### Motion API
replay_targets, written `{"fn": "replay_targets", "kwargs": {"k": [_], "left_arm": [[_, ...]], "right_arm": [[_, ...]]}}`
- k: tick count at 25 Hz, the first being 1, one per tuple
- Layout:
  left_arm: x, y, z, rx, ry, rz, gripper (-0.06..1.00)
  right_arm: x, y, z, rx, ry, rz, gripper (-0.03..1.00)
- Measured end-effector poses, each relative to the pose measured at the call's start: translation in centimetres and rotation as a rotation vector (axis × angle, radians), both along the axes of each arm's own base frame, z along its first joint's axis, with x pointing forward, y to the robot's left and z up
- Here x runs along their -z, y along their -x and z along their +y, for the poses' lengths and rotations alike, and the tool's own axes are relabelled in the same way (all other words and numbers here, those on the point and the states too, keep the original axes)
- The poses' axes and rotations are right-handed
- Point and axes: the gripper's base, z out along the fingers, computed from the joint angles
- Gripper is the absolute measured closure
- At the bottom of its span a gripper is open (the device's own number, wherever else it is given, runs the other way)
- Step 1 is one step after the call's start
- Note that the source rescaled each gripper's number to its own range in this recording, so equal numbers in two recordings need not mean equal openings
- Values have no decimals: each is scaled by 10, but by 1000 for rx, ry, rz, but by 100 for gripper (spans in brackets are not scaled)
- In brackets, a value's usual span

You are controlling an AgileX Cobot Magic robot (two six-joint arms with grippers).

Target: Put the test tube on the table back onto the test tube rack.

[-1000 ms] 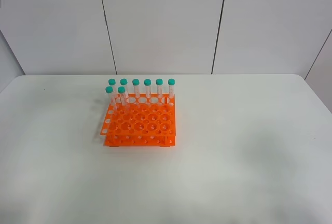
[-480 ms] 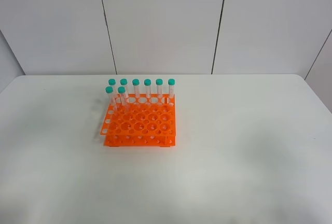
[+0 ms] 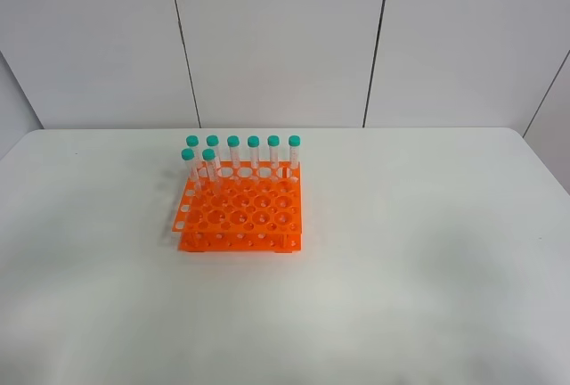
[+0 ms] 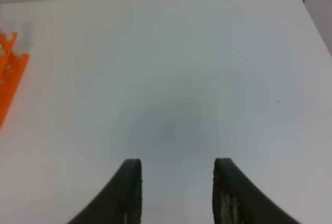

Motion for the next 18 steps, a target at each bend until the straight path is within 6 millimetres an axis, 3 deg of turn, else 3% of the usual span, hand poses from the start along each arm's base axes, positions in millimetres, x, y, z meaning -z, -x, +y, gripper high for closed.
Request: {"fn": "replay_targets", "kwargs": {"k": [11,18], "left_arm": [[1,17,0,0,-19,-91,59],[3,42,-1,-1,-25,-232,59]], "right_arm": [[0,0,0,0,0,0,58],[0,0,0,0,0,0,58]]}}
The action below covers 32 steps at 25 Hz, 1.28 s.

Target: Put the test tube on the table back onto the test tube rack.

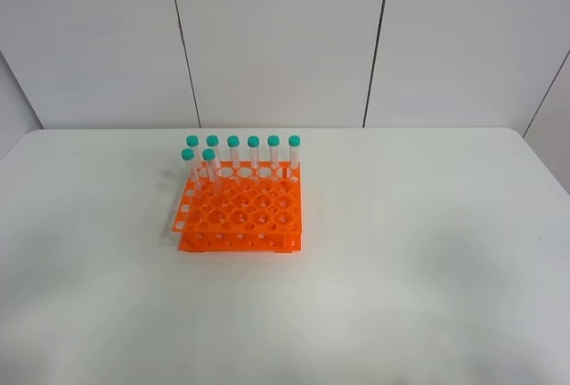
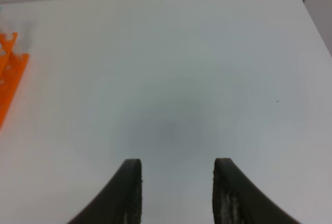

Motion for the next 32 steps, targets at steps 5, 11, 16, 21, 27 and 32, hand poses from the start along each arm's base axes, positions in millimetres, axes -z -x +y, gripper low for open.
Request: {"fn": "replay_targets", "kwargs": {"k": [5,11,16,21,27,32], "left_arm": [[0,1,0,2,-3,-2,59],[0,1,0,2,-3,-2,59],[0,1,0,2,-4,-2,59],[0,1,0,2,-4,-2,59],[0,1,0,2,-4,-2,59],[0,1,0,27,-55,-7,59]], "right_arm": [[0,0,0,0,0,0,58],[0,0,0,0,0,0,58],[0,0,0,0,0,0,58],[0,0,0,0,0,0,58],[0,0,0,0,0,0,58],[0,0,0,0,0,0,58]]}}
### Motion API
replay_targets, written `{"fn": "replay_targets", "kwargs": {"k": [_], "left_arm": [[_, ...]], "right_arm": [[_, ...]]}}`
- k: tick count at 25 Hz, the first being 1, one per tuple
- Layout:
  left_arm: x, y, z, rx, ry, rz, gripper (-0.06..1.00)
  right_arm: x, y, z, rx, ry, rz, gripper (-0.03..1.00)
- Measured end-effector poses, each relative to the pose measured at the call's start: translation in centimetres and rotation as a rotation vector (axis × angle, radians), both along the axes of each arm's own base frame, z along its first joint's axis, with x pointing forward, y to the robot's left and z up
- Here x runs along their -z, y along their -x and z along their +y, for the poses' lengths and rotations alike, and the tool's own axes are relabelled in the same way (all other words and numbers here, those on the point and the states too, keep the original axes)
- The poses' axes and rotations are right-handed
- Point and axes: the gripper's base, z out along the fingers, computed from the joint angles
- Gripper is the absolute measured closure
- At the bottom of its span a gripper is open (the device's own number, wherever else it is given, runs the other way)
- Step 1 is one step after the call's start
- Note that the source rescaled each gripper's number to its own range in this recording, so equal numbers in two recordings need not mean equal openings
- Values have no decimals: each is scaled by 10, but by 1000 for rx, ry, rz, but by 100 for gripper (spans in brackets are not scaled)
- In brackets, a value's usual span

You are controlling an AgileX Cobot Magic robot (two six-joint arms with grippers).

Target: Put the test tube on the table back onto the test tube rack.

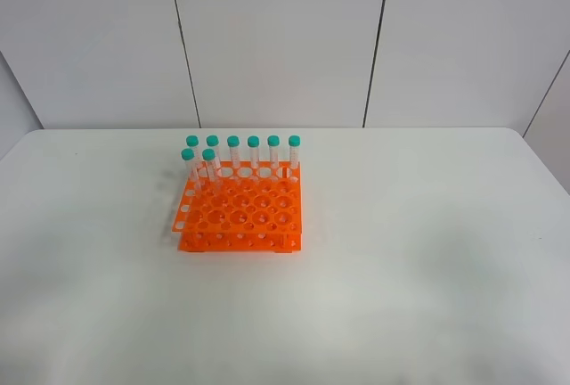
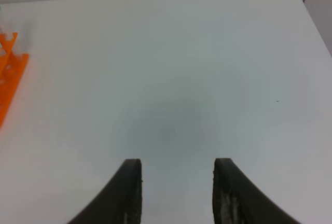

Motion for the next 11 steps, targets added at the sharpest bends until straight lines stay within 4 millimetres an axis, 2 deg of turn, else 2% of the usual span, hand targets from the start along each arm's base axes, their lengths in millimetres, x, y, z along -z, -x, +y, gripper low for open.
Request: {"fn": "replay_targets", "kwargs": {"k": [11], "left_arm": [[0,0,0,9,-12,-1,59]], "right_arm": [[0,0,0,0,0,0,58]]}}
